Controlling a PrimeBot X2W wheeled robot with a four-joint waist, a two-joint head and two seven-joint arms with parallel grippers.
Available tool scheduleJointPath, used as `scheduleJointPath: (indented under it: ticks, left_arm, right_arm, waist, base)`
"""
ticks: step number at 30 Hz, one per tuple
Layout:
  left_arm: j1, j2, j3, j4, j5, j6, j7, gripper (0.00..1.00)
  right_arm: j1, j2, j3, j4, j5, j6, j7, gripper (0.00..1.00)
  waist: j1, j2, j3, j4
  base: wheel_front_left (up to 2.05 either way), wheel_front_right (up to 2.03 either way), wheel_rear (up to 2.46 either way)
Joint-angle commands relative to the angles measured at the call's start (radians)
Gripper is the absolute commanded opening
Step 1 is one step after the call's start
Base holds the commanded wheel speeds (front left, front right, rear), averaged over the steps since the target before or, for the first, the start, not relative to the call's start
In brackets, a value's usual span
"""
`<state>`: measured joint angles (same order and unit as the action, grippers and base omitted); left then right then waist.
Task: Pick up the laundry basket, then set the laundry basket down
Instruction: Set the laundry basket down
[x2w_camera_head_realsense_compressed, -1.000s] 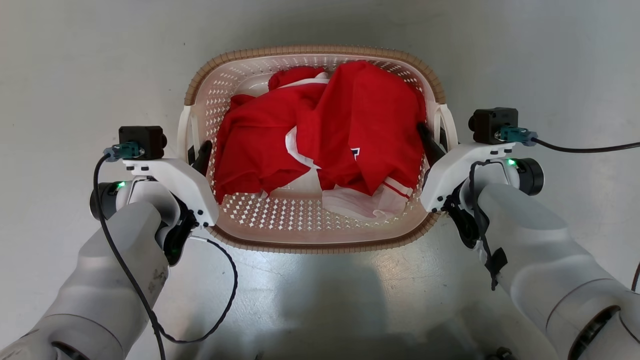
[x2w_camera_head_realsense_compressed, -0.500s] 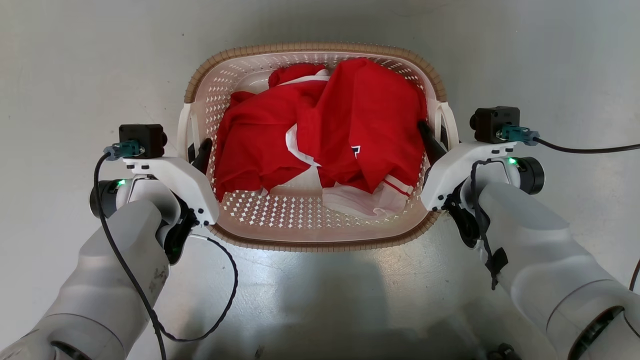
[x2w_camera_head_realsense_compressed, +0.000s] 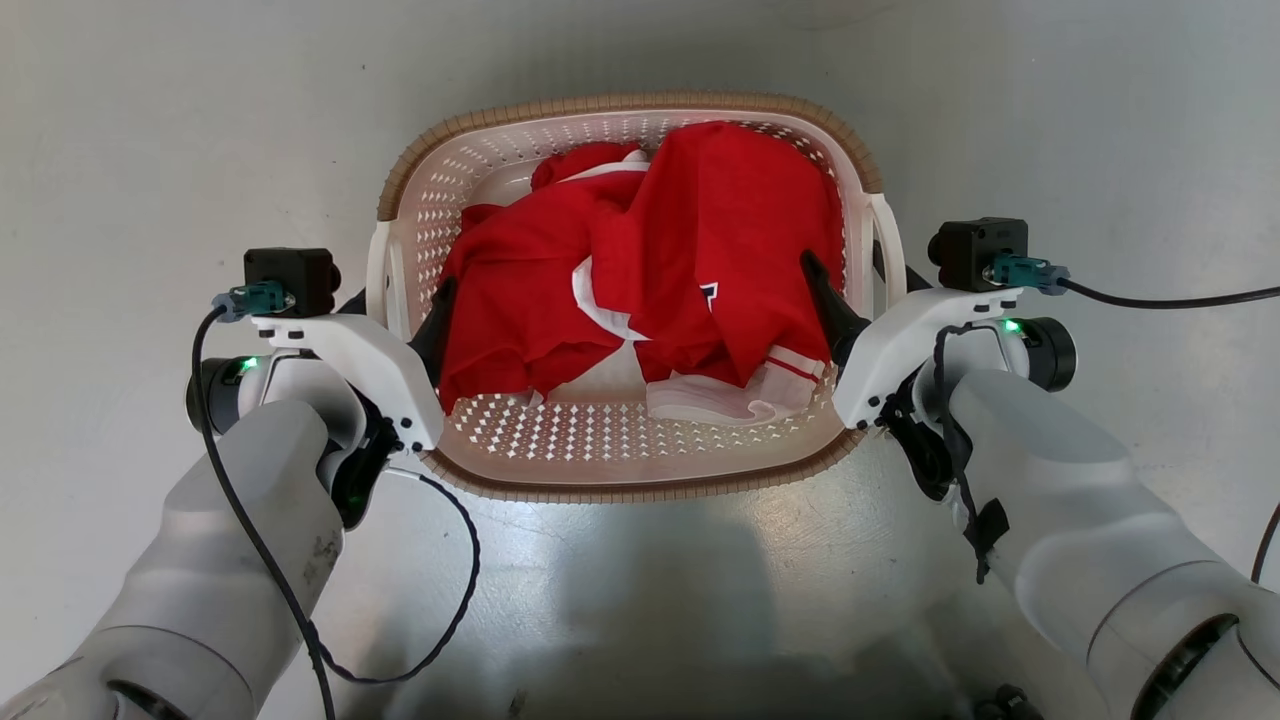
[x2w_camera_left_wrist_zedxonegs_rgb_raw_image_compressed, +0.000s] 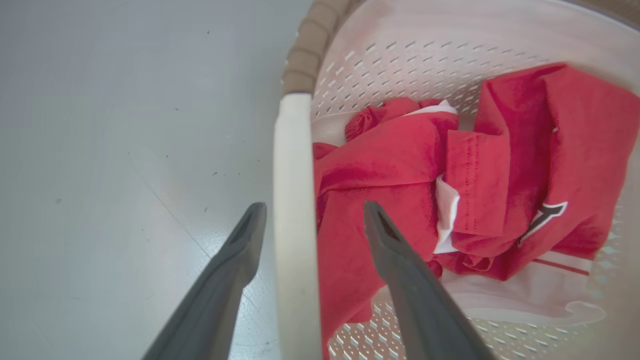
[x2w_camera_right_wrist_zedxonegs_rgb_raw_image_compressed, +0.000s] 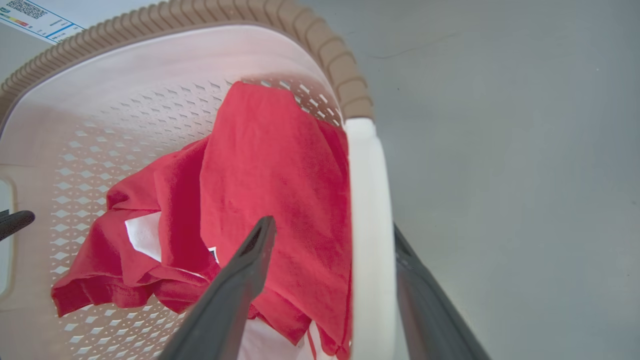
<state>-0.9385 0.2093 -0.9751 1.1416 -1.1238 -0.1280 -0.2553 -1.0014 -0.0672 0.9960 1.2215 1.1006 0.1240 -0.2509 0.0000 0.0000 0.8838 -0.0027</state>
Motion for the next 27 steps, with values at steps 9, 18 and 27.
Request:
scheduleJointPath:
  ticks: [9, 18, 27]
  left_arm:
    - [-0.007, 0.032, 0.026, 0.007, 0.021, -0.003, -0.006, 1.0]
    - [0.022, 0.053, 0.094, -0.019, 0.071, -0.003, -0.006, 1.0]
    - [0.139, 0.071, 0.231, -0.119, 0.164, -0.003, -0.006, 1.0]
  right_arm:
    - [0.068, 0.017, 0.002, 0.008, 0.011, 0.007, -0.011, 1.0]
    - [0.081, 0.017, -0.036, 0.02, 0.001, 0.007, -0.011, 1.0]
    - [0.147, 0.017, -0.138, -0.025, -0.056, 0.007, -0.011, 1.0]
  waist:
    - [0.0, 0.0, -0.023, -0.005]
    - [0.0, 0.0, -0.092, -0.023]
    - [0.0, 0.0, -0.262, -0.05]
  base:
    - [0.0, 0.0, 0.0]
    - [0.0, 0.0, 0.0]
    - [0.0, 0.0, 0.0]
